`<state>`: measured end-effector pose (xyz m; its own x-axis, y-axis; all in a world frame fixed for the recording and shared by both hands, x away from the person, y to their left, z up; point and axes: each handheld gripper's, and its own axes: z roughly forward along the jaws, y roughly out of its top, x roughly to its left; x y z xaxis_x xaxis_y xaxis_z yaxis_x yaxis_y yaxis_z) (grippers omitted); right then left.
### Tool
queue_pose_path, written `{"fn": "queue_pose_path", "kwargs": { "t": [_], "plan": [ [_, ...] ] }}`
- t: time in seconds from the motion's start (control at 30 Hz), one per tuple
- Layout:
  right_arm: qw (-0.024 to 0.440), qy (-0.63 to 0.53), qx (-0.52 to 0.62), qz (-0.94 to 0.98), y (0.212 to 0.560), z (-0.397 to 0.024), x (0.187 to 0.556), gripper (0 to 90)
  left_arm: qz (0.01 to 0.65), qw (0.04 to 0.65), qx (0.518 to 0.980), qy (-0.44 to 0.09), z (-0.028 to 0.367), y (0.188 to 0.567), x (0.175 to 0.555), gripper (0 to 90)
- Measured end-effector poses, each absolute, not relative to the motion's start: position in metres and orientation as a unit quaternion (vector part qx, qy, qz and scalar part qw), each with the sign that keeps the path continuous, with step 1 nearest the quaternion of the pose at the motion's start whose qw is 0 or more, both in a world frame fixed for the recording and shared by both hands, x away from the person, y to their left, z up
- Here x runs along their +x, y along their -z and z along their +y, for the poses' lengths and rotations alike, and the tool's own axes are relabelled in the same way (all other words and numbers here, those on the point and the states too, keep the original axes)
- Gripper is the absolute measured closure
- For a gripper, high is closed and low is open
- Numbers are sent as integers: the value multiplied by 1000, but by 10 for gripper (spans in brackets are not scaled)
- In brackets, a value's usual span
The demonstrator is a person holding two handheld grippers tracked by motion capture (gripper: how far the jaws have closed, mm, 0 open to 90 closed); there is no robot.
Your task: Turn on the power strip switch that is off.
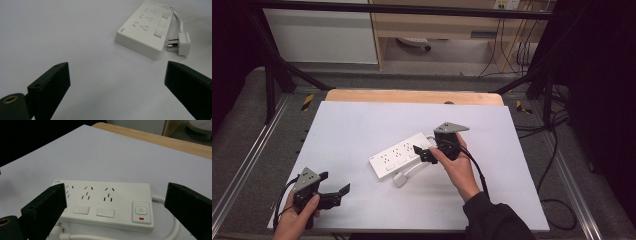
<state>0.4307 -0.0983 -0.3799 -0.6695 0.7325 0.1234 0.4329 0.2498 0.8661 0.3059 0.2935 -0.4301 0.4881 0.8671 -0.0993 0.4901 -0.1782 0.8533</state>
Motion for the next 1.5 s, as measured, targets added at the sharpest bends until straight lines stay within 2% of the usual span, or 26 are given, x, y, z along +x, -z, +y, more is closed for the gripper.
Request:
{"fn": "queue_pose_path", "kwargs": {
  "t": [0.17,0.37,0.63,0.77,0.83,0.9,0.93,1.17,1.2,1.27,1.33,1.4,1.5],
  "plan": [
    [156,-479,374,779,382,-92,431,72,459,446,739,-212,293,430,306,63],
    [146,-476,364,787,387,-85,432,149,458,446,740,-209,293,431,306,63],
    [141,-471,368,789,395,-77,432,152,457,446,740,-210,293,430,305,63],
    [141,-475,374,783,399,-76,431,249,457,446,741,-208,293,431,305,63],
    [141,-478,375,782,401,-76,431,334,457,446,741,-208,293,431,305,63],
    [141,-478,377,781,402,-76,430,355,457,446,741,-208,293,431,305,63],
    [142,-479,375,781,405,-75,430,413,457,446,741,-208,293,431,305,63],
    [147,-487,369,778,409,-76,427,557,455,444,743,-208,293,431,306,63],
    [147,-487,369,778,409,-76,427,557,455,444,744,-208,293,431,306,63],
    [153,-494,367,773,410,-76,426,619,455,444,743,-207,293,431,305,63],
    [157,-497,366,771,410,-77,425,639,455,444,743,-207,293,431,305,63],
    [160,-502,366,767,412,-78,424,710,455,444,743,-208,293,431,305,63],
    [166,-509,365,762,413,-80,422,757,455,444,744,-207,293,431,306,63]
  ]
}}
